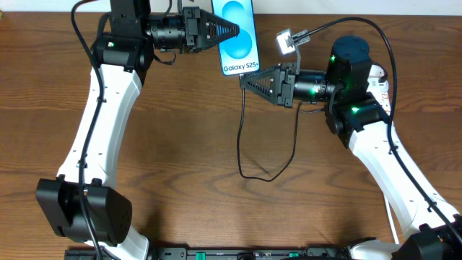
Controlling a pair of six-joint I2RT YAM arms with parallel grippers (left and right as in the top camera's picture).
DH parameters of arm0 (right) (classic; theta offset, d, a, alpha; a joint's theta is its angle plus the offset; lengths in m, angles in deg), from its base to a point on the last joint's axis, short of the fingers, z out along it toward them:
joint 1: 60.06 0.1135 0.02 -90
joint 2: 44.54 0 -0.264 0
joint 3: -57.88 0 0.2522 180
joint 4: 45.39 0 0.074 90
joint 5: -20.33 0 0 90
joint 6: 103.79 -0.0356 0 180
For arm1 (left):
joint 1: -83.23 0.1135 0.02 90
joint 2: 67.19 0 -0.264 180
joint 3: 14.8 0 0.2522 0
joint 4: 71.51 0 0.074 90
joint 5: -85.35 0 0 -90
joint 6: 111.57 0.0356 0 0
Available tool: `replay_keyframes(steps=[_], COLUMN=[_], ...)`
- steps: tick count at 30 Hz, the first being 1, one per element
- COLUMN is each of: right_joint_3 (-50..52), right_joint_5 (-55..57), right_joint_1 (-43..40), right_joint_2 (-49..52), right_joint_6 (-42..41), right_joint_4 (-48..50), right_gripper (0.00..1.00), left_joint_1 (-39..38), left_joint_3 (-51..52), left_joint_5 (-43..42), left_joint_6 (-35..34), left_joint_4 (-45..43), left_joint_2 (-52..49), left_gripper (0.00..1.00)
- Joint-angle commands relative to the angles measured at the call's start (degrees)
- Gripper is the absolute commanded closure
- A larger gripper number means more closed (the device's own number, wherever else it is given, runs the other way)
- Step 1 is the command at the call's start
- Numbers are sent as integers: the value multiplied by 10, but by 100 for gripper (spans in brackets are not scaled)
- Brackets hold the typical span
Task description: Plug charger to phone and switch on socket
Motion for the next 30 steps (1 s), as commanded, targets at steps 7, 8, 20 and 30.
replay_keyframes(steps=[7,8,20,30], right_joint_3=[-10,-10,-10,-10], right_joint_5=[19,16,-21,-21], right_joint_1=[-5,-5,-5,-5], right_joint_2=[-8,-8,-8,-8], right_joint_6=[-1,-4,-33,-37], right_joint_4=[-26,-26,-62,-68], right_gripper=[64,65,65,81], left_joint_1=[-11,-11,-11,-11], left_joint_3=[-6,-6,-6,-6], left_joint_5=[-5,-5,-5,-5], left_joint_6=[0,0,4,3], left_joint_4=[-1,-1,-1,-1], left_joint_2=[3,3,3,3], left_gripper=[93,93,93,93])
